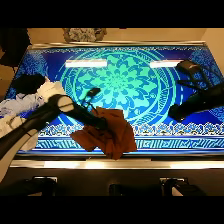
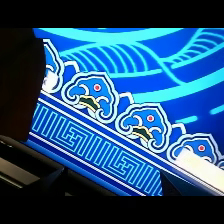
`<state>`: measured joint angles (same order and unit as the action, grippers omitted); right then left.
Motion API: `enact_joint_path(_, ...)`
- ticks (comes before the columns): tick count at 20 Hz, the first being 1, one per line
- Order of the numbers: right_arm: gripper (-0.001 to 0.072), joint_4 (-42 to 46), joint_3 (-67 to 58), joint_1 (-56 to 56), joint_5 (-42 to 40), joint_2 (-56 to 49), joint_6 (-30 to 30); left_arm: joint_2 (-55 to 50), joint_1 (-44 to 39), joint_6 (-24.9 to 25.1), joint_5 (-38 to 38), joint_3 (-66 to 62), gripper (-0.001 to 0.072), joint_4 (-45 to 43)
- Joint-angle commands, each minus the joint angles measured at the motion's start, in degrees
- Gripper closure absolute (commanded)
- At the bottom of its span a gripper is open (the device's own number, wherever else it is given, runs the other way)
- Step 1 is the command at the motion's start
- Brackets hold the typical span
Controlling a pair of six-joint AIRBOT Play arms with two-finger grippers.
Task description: Fold the shirts.
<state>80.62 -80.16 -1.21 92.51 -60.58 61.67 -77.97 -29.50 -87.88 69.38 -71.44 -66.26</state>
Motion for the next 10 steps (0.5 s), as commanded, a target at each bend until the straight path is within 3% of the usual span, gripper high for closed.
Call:
enact_joint_path(1, 0.0043, -12.07, 8.22, -0.04, -1.11, -3.61, -3.67, 4.02, 12.07, 0.31, 8.70, 2.08, -0.0001, -8.26)
enact_joint_path(6, 0.0036, -16.81, 26.12, -0.04, -7.45, -7.78, -7.06, 9.68, 25.66, 2.14, 3.19, 21.92, 0.0000, -8.26)
enact_joint_path(10, 0.0038, -18.97, 31.85, -0.04, -9.46, -9.03, -7.76, 7.56, 27.56, 5.09, -7.23, 26.86, 0.0001, -0.24)
